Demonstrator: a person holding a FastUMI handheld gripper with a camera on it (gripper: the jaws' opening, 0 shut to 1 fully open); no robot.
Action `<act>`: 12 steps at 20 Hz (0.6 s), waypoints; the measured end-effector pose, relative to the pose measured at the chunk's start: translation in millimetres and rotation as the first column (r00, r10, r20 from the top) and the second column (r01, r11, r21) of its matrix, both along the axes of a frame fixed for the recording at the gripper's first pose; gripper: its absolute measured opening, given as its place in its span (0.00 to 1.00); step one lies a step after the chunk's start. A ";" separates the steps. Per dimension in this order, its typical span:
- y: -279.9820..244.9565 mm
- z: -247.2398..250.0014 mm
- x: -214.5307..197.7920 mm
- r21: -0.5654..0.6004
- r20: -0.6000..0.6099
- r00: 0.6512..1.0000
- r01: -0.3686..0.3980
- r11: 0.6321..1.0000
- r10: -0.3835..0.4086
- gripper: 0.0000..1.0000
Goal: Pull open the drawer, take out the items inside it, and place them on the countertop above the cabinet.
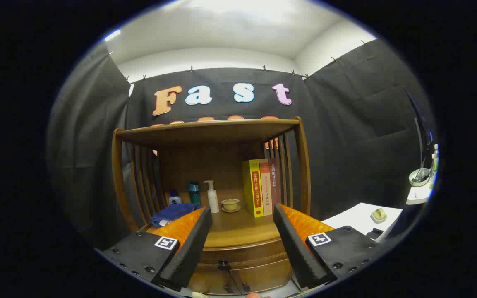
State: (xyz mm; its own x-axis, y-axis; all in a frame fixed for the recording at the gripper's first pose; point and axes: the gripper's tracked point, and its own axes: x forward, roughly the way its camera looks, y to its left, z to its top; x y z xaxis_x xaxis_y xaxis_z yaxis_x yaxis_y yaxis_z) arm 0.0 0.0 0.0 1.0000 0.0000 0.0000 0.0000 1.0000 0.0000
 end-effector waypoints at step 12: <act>-8.5 -26.9 25.4 -0.010 -0.032 0.999 0.021 1.000 -0.021 0.98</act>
